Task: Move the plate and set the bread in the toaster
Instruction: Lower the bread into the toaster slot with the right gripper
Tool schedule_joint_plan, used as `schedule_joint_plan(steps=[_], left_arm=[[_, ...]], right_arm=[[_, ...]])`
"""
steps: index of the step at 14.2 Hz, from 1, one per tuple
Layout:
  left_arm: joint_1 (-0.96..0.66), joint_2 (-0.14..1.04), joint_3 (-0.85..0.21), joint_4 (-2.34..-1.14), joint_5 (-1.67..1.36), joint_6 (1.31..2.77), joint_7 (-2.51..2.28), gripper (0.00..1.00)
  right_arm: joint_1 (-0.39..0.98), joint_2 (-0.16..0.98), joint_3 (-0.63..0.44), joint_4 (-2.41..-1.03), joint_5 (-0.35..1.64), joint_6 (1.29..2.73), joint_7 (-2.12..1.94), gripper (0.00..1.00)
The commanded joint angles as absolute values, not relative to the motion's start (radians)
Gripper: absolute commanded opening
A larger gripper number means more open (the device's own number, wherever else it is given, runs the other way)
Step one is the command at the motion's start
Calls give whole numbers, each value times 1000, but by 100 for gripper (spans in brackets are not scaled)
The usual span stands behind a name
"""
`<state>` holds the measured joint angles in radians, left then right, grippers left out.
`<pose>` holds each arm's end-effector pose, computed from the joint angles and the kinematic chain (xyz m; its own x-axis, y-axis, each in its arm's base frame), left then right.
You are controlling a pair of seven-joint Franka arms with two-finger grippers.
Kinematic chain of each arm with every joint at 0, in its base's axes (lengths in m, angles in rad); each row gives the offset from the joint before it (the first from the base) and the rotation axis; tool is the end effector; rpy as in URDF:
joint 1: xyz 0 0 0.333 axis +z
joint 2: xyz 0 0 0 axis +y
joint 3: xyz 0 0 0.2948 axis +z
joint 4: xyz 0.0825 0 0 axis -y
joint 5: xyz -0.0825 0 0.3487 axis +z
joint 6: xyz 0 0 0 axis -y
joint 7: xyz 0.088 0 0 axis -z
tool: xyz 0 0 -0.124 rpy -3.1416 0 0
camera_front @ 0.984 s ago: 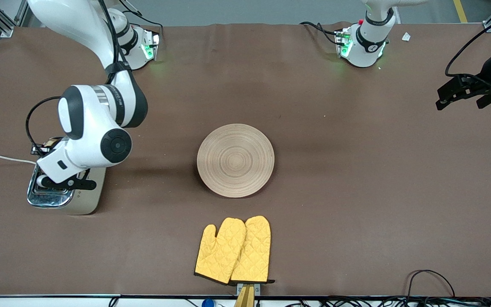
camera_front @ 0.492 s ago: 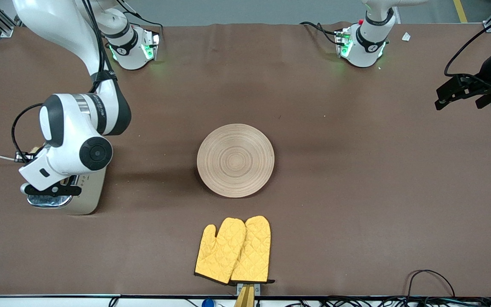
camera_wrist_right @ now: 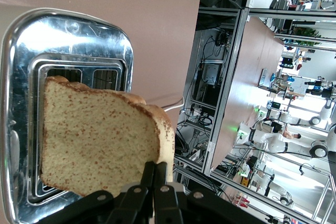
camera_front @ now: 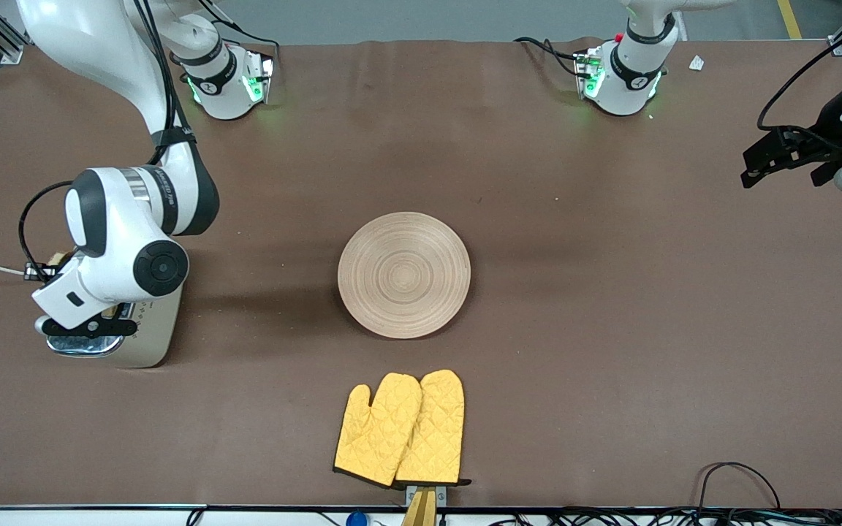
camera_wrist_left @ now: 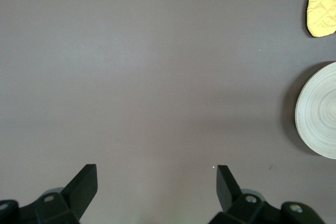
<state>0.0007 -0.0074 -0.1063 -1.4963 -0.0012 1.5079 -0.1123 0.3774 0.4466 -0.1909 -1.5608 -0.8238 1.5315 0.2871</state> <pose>0.5086 -0.0543 0.6168 0.9998 0.0066 0.0188 0.0066 -1.0000 0.0025 0.5967 0.0329 0.3887 0.9758 -0.0408 -0.2146 0.1558 -0.5586 0.8146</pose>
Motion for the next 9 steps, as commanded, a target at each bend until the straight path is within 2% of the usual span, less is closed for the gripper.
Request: schedule_joint_plan(steps=[1,9], left_arm=[[6,-17,-112,-1503,2,1506,-104,100],[5,-15,-114,-1505,0,1506,-103,100]], right_arm=[[367,408,-179,-1617,-844,1552,282,0],[357,399,-179,-1635,-848,1565,279,0]])
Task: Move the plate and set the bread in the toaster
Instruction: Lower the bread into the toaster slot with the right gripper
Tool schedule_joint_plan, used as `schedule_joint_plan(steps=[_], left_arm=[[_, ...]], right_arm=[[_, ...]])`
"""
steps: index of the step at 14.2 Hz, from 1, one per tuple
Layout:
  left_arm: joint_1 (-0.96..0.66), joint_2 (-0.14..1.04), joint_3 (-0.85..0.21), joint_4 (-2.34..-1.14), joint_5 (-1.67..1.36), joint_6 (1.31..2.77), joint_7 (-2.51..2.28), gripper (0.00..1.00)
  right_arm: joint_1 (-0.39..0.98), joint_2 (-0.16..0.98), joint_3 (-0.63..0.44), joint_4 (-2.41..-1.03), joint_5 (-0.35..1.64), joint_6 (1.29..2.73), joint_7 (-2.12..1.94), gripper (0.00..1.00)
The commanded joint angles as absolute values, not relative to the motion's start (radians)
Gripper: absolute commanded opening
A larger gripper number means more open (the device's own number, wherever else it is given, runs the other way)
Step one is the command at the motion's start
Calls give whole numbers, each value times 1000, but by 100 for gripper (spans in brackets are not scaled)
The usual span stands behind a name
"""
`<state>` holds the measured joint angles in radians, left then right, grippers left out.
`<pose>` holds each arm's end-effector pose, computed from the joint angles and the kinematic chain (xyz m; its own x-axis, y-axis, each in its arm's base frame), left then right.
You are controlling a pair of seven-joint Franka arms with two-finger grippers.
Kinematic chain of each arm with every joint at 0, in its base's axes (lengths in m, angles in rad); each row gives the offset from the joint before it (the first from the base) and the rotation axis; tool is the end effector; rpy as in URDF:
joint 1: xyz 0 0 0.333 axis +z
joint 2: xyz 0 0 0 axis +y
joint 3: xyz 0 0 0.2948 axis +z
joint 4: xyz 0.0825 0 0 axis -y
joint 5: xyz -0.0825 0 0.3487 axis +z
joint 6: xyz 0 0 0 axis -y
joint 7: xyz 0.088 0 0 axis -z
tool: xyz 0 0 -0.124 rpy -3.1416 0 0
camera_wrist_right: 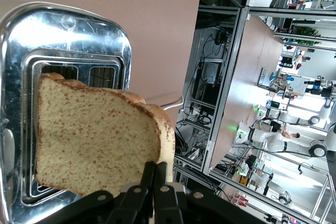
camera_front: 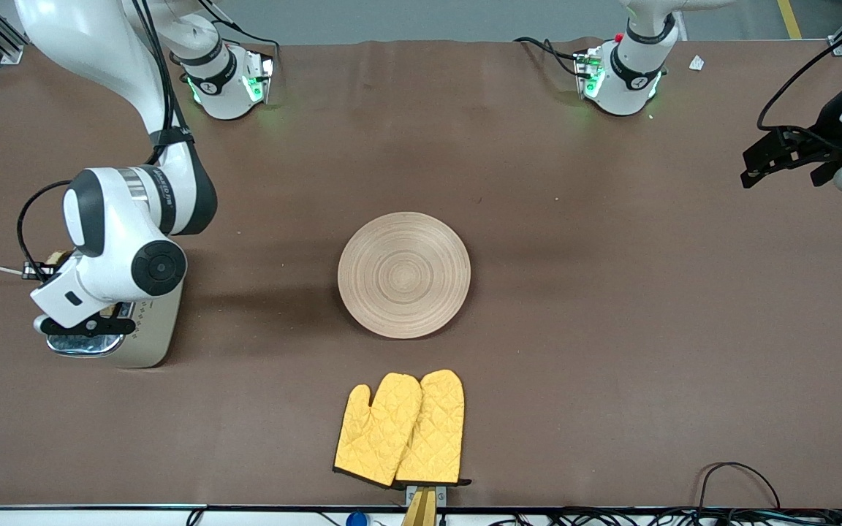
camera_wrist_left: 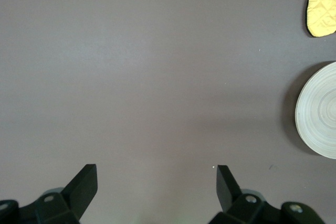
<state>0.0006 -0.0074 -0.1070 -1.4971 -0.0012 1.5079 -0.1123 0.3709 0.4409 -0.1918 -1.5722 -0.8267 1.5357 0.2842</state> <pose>0.5085 -0.0547 0.6165 0.9998 0.0058 0.0180 0.0058 -1.0000 0.0024 0.5954 0.0278 0.3878 0.9746 -0.0434 -0.2198 0.1588 -0.5583 0.8143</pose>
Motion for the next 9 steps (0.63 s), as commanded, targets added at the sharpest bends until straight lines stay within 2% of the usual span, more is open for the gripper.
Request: schedule_joint_plan(steps=[1,9], left_arm=[[5,-15,-114,-1505,0,1506,-103,100],[5,-15,-114,-1505,0,1506,-103,100]], right_arm=[[357,399,-179,-1638,-847,1572,279,0],[344,403,-179,-1664,-848,1605,279,0]])
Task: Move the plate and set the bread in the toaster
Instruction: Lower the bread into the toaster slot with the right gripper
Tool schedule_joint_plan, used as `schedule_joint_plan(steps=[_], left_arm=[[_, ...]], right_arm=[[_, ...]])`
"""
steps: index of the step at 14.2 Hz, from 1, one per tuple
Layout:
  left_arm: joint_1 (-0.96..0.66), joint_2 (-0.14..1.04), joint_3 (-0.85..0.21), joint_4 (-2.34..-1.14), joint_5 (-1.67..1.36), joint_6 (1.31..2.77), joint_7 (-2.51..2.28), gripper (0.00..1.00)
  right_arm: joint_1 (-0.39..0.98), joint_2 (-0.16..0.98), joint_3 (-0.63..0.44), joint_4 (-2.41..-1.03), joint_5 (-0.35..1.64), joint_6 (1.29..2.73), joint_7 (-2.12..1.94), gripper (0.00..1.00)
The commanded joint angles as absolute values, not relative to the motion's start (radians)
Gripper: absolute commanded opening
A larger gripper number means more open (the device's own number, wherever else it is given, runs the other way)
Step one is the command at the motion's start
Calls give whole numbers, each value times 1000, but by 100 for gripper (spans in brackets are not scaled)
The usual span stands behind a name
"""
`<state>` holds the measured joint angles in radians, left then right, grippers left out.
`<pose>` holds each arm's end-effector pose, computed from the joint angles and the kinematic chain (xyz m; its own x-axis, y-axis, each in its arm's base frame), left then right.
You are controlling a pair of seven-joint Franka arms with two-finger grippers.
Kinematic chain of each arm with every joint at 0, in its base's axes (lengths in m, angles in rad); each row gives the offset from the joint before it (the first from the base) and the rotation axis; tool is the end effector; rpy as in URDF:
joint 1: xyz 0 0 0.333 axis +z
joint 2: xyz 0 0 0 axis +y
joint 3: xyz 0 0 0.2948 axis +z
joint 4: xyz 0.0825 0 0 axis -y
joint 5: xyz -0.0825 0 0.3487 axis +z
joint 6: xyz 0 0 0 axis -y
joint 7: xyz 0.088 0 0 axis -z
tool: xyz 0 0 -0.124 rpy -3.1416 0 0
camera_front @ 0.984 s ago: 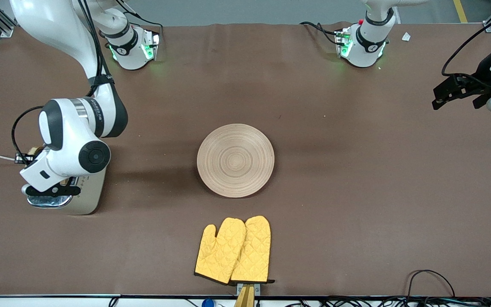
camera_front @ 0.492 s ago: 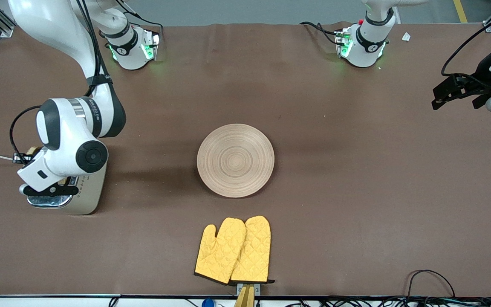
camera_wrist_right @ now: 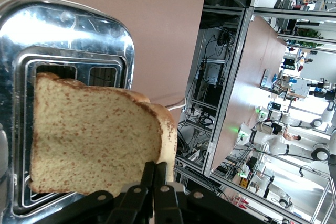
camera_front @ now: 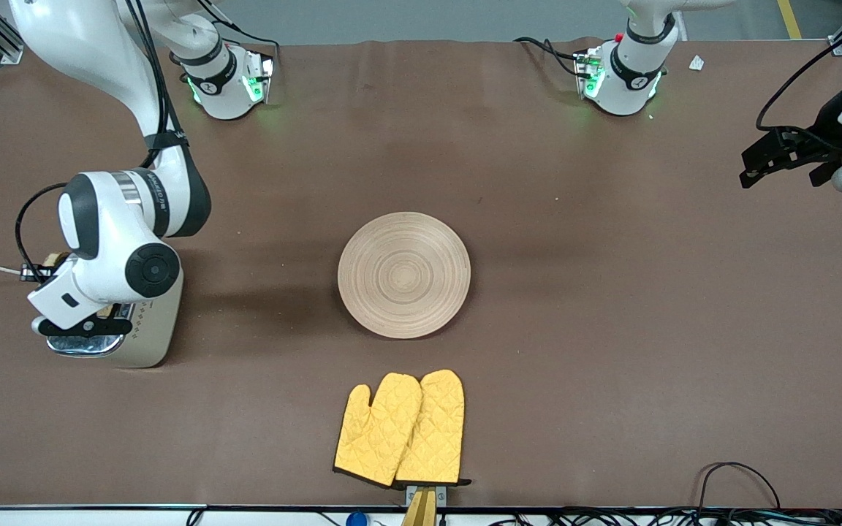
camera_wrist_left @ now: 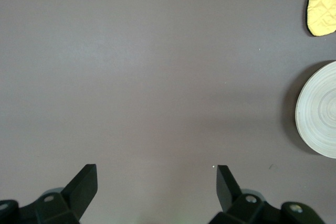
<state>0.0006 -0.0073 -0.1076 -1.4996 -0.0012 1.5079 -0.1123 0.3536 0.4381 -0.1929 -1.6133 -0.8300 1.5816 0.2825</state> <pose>0.5085 -0.0550 0.6154 0.9999 0.0052 0.0154 0.0052 -1.0000 0.0022 0.5940 0.0180 0.3735 0.9721 -0.0279 -0.2331 0.1771 -0.5642 0.8064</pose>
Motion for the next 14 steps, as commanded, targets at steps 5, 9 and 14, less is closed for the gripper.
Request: schedule_joint_plan(steps=[5,9,14], left_arm=[[3,-15,-115,-1506,0,1506,-103,100],[3,-15,-124,-1508,0,1506,-103,100],[5,-15,-126,-1508,0,1506,-103,100]], right_arm=[[347,403,-179,-1663,-847,1605,281,0],[356,410,-176,-1663,-847,1609,285,1],[368,428,-173,-1654,-836,1615,294,11]])
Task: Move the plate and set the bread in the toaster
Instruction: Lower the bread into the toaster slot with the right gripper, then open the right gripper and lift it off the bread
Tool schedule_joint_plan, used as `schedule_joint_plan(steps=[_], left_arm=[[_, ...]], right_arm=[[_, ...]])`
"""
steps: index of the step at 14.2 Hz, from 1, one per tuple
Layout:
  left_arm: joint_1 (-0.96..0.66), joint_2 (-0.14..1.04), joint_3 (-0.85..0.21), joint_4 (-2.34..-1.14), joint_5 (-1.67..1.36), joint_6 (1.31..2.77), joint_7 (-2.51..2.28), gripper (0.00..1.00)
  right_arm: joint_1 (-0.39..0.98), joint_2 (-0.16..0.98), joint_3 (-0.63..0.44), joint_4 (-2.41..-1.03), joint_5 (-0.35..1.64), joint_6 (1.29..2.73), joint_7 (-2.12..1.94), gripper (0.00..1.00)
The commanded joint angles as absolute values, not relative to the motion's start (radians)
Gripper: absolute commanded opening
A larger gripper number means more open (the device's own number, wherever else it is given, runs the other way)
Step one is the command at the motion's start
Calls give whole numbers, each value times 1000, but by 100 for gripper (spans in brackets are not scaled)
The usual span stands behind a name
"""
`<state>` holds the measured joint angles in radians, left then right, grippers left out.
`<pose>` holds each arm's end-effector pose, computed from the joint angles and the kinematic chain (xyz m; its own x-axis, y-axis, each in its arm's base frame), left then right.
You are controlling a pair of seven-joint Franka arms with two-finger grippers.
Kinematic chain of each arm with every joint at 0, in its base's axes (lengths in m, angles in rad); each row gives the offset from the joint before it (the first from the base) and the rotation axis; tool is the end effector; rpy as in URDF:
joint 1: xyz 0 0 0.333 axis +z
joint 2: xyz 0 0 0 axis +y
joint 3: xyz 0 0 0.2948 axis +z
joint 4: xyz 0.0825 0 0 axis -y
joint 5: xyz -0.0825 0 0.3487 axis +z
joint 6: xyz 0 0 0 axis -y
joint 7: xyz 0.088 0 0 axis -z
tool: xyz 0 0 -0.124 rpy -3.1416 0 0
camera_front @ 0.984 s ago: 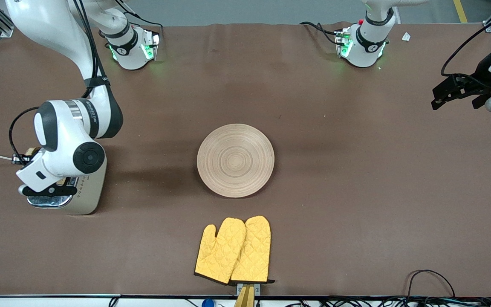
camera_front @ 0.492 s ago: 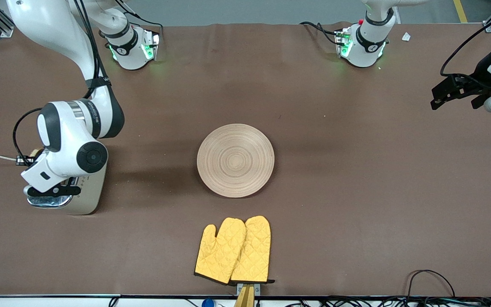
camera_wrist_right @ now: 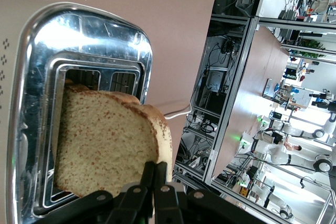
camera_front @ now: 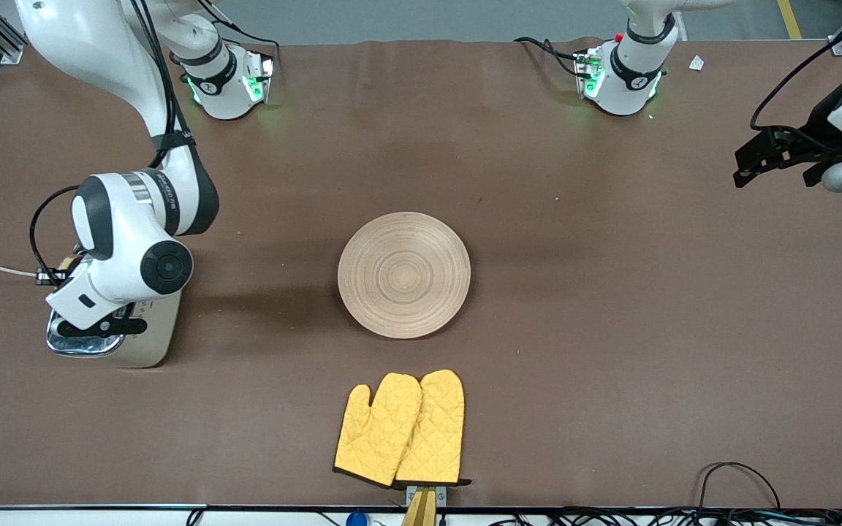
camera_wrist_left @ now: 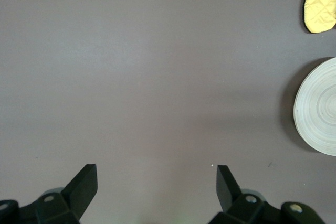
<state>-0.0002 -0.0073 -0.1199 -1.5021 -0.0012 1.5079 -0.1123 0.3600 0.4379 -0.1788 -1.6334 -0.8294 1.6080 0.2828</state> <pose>0.5077 -0.0617 0.6143 0.9999 -0.0079 0.0129 -0.0079 -1.0000 0.0018 0.5928 0.0302 0.3644 0.9707 0.0102 -0.2400 0.2030 -0.5690 0.7969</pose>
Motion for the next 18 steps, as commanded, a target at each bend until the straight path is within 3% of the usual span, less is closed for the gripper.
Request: schedule_joint_plan(steps=[1,4,7,9,14,18], left_arm=[[5,-15,-126,-1506,0,1506,-103,100],[6,-17,-124,-1506,0,1506,-103,100],[9,-17,-126,-1505,0,1506,-103,100],[9,-15,-124,-1503,2,1506,-103,100],[6,-31,-136,-1511,11,1500,-100,100],[12,-43,-143,-1517,20,1511,-36,100]], right_arm=[[373,434,-173,-1652,-833,1615,296,22],[371,436,-172,-1652,-819,1626,296,71],[373,436,-170,-1644,-785,1634,296,91],[373,436,-170,-1611,-726,1635,295,100],[391,419,-169,-1493,-516,1618,282,100],[403,329,-170,-1453,-356,1618,281,100]])
